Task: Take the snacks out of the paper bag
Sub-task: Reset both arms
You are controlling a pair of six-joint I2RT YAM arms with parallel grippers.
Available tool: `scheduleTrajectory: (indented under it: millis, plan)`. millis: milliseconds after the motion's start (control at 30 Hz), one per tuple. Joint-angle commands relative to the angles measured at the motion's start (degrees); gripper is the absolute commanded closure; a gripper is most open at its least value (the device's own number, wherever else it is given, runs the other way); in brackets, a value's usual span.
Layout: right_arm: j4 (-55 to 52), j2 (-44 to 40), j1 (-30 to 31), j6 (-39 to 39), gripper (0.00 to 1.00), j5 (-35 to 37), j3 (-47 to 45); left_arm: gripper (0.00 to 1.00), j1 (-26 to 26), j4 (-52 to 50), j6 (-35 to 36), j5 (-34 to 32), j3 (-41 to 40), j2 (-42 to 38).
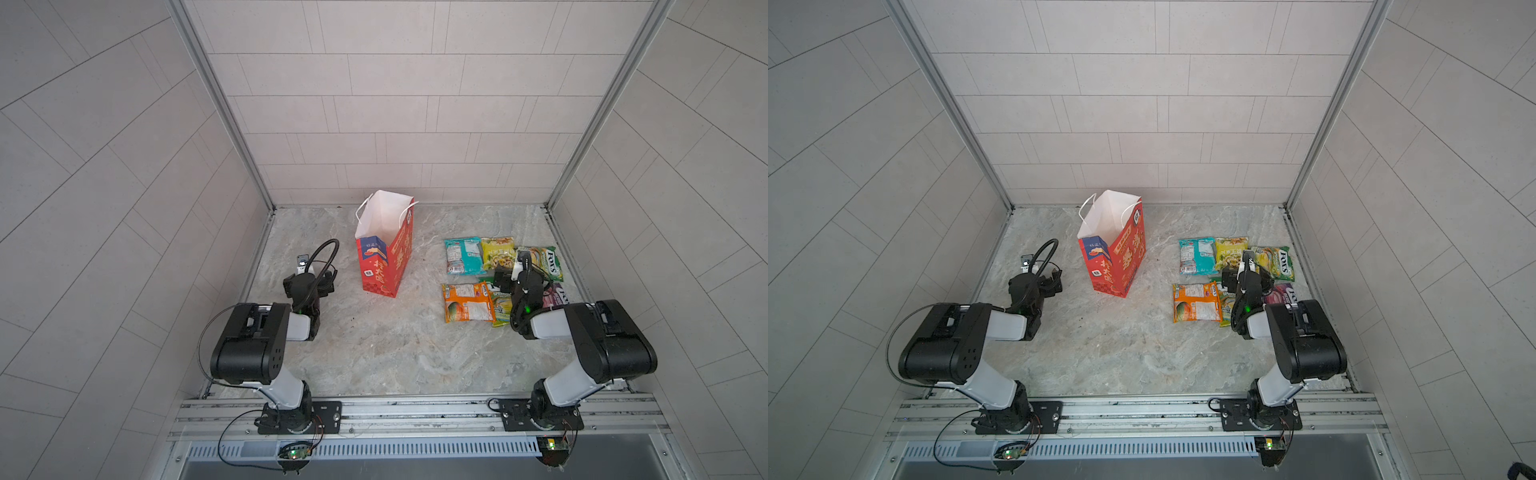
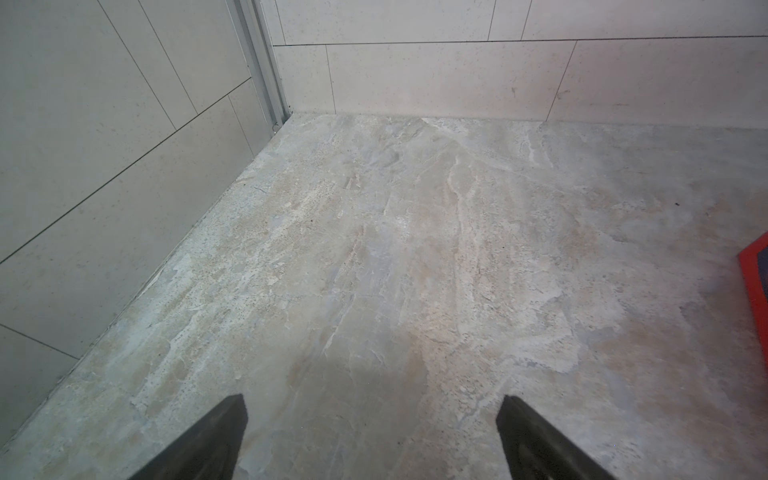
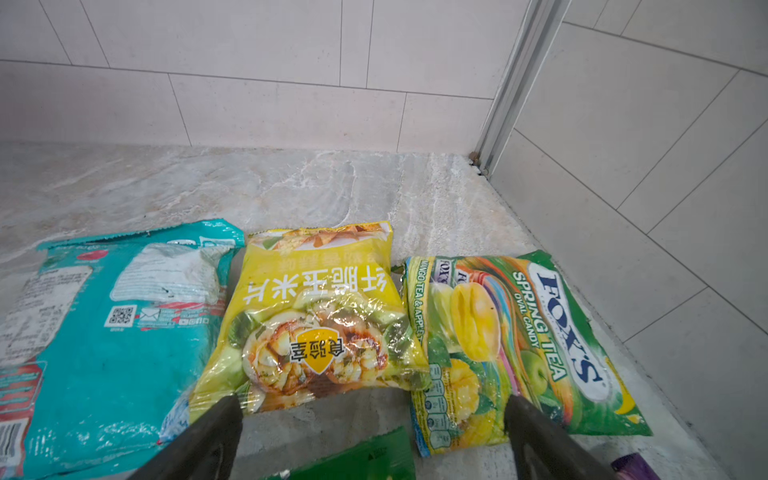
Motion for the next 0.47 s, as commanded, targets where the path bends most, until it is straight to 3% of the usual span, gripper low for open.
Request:
scheduleTrajectory:
  millis: [0,433]
  plan:
    - [-0.24,-0.06,0.31,-2.34,0.0,-1.25,-0.45,0.0,-0.17,0.32,-0.53,-0.37,0.84,-0.94]
    - [-0.56,0.08,0.14,-1.91,0.01,-1.27,-0.31,0.0,-0.17,0.01,-0.49,-0.33,1.02,-0.84]
